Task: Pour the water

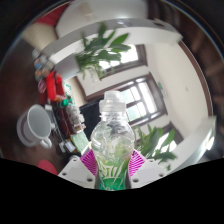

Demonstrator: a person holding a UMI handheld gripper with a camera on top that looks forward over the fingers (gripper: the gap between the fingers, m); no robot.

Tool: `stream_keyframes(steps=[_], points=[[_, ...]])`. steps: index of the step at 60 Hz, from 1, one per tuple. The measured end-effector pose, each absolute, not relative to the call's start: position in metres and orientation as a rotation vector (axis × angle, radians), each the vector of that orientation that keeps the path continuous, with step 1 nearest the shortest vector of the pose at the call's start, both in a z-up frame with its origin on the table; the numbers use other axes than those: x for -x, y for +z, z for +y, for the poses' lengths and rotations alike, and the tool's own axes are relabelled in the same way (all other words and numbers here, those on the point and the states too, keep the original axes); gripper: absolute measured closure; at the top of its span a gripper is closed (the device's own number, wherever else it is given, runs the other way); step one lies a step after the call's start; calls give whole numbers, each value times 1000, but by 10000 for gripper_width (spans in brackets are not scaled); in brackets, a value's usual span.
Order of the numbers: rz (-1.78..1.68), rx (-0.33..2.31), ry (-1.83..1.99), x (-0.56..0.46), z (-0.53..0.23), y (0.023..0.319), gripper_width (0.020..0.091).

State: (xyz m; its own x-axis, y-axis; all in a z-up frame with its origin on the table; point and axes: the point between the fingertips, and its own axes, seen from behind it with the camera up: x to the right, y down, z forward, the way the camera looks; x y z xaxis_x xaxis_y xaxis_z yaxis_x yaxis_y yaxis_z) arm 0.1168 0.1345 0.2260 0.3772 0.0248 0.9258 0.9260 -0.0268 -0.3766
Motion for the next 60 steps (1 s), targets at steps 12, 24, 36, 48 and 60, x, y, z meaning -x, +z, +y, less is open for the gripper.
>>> stream_keyframes(steps=[12,24,36,48,60], points=[[-383,1621,-249,-125,130,216,732],[-132,1658,103,-131,132,187,732],[-139,1679,124,-122,144,142,732],[-145,1662,125,-121,149,113,728],[-120,1659,135,-121,139,113,700]])
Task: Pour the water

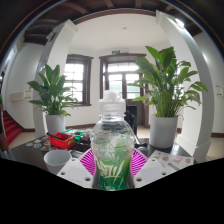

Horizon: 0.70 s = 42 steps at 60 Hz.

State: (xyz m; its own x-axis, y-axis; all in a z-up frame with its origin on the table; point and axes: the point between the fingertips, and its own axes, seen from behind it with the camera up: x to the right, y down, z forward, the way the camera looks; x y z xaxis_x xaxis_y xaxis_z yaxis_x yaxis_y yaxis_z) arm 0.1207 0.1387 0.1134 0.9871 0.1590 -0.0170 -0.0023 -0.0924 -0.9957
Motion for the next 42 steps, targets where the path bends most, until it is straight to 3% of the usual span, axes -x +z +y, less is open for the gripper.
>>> stream_keyframes(steps=[9,14,16,34,42], points=[[-127,1681,114,-119,136,109,521],[-90,1727,104,-126,129,103,289],[-82,1733,100,-127,121,103,241],[-4,1876,-56,-151,-6,99,248],[63,1877,-101,-161,-62,121,246]])
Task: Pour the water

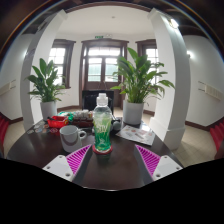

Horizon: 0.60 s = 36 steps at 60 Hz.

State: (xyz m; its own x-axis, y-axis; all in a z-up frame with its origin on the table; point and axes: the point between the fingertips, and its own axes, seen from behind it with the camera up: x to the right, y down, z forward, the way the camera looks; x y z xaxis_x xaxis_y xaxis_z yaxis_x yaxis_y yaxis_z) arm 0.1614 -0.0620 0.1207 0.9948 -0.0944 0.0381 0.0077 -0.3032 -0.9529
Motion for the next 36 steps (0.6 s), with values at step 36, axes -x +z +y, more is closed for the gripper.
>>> stream_keyframes(steps=[36], points=[[61,1804,-109,-145,-142,179,247]])
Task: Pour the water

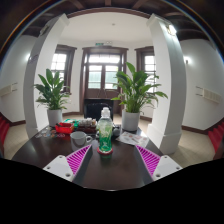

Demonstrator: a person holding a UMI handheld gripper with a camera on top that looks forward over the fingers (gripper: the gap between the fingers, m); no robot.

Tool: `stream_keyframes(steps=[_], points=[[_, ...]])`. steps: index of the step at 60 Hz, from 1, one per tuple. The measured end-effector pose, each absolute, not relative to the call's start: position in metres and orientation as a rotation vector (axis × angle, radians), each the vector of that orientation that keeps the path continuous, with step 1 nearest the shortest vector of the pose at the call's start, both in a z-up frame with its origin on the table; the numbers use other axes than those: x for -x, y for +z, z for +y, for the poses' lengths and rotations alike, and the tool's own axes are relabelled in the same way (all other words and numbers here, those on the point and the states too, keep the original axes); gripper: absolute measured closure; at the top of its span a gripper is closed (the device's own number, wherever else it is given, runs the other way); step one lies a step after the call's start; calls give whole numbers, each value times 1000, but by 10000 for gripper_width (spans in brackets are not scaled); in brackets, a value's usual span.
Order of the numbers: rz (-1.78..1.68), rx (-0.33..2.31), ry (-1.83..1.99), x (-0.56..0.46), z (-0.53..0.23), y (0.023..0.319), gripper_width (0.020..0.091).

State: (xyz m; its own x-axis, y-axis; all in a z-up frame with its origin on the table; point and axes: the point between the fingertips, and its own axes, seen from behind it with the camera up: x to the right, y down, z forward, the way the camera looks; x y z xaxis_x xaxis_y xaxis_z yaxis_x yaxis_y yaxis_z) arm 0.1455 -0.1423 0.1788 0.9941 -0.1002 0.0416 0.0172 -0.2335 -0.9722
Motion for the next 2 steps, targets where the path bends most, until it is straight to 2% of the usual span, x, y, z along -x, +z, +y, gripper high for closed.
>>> stream_keyframes(steps=[2], points=[[57,1807,-113,-146,-142,177,247]])
